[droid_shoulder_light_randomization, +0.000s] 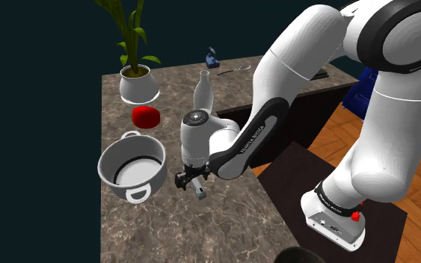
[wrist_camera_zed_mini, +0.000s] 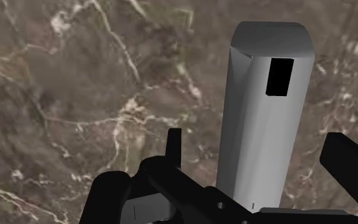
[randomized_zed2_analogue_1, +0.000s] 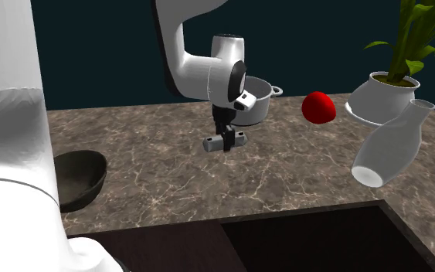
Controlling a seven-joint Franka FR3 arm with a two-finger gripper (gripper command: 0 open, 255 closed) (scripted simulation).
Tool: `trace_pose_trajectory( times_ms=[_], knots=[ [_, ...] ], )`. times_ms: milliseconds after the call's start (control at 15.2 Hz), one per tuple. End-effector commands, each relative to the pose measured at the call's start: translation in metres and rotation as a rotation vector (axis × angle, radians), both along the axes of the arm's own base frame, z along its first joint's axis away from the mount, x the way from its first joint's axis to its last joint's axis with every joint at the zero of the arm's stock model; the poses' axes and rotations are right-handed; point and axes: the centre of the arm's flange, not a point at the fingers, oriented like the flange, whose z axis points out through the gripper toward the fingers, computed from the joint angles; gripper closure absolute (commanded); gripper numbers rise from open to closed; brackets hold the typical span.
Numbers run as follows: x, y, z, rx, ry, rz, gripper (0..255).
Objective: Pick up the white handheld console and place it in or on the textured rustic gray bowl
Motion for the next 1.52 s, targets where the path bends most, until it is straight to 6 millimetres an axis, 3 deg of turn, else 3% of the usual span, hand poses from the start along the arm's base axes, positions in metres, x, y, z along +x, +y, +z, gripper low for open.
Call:
trace_pose_trajectory(
  times_ms=[0,396,462,1056,1452],
  knots=[
    [0.000,0.000,-0.004,0.000,0.000,0.000,0],
    [0.000,0.000,-0.004,0.000,0.000,0.000,0],
    [0.000,0.000,-0.004,0.000,0.000,0.000,255],
    [0.000,0.000,-0.004,0.000,0.000,0.000,255],
    [0.000,0.000,0.027,0.000,0.000,0.000,255]
  ],
)
